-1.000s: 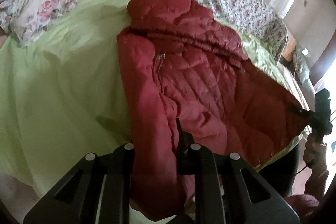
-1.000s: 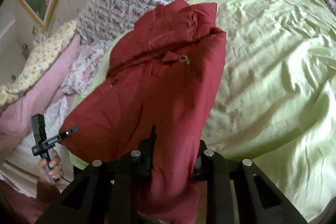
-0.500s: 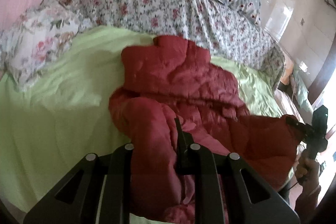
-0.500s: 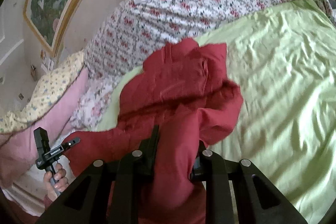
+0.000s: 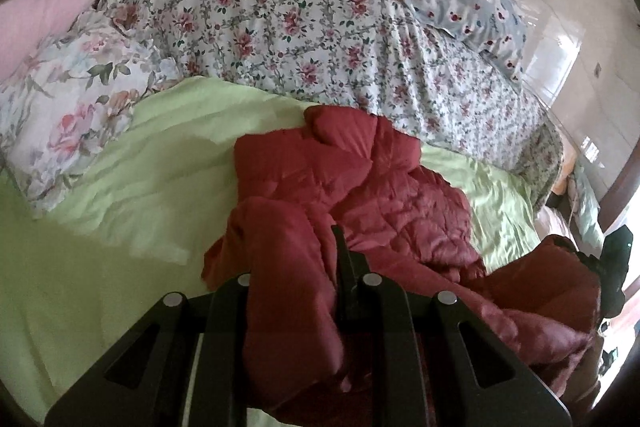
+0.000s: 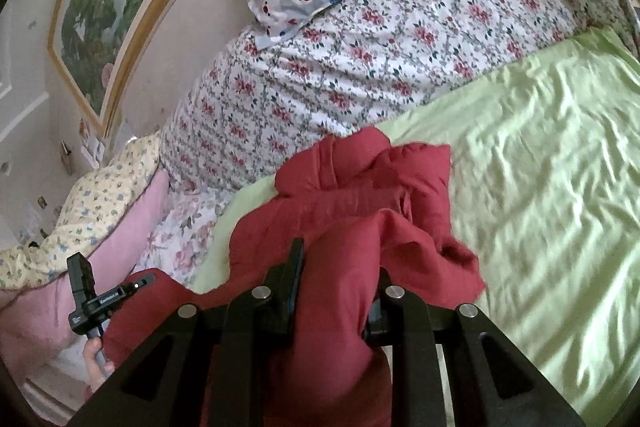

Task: Fold large clothes
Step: 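Grasp the jacket hem with the left gripper while the right gripper grasps it too, then lift the hem with both grippers and fold it over toward the collar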

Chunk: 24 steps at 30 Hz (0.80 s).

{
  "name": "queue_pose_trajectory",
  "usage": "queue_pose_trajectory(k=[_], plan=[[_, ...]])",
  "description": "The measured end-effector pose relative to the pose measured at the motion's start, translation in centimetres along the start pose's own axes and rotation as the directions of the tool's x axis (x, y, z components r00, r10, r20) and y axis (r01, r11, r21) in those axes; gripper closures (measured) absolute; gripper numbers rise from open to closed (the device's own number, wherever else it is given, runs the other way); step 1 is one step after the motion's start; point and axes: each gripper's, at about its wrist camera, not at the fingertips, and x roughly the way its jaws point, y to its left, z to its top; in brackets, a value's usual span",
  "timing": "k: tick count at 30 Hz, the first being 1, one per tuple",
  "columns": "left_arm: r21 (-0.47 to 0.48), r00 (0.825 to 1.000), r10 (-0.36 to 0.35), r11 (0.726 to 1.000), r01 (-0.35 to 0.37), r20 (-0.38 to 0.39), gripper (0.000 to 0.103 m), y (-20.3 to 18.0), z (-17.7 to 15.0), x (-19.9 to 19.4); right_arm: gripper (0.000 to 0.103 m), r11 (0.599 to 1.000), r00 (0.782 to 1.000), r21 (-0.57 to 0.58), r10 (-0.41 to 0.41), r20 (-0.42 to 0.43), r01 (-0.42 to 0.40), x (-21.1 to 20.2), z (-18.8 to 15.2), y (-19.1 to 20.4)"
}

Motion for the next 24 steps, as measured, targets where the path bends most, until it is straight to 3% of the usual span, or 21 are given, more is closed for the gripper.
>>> queue_pose_trajectory(k=[11,24], plan=[[-0.069,0.999,0.037,0.997,-0.037,-0.001,0.086,1.2,3.3,4.4,0.081,0.998,0.999,0.056,-0.018,0.04,0.016,4.3,3.2,-1.6],[-0.107,0.984,0.176,0.978,-0.177,-0.022,0.085,2.8,5.9,12.4,0.08,0.977,0.985,0.158,-0.156,0.08,0.142,10.6,5.9,-5.4]])
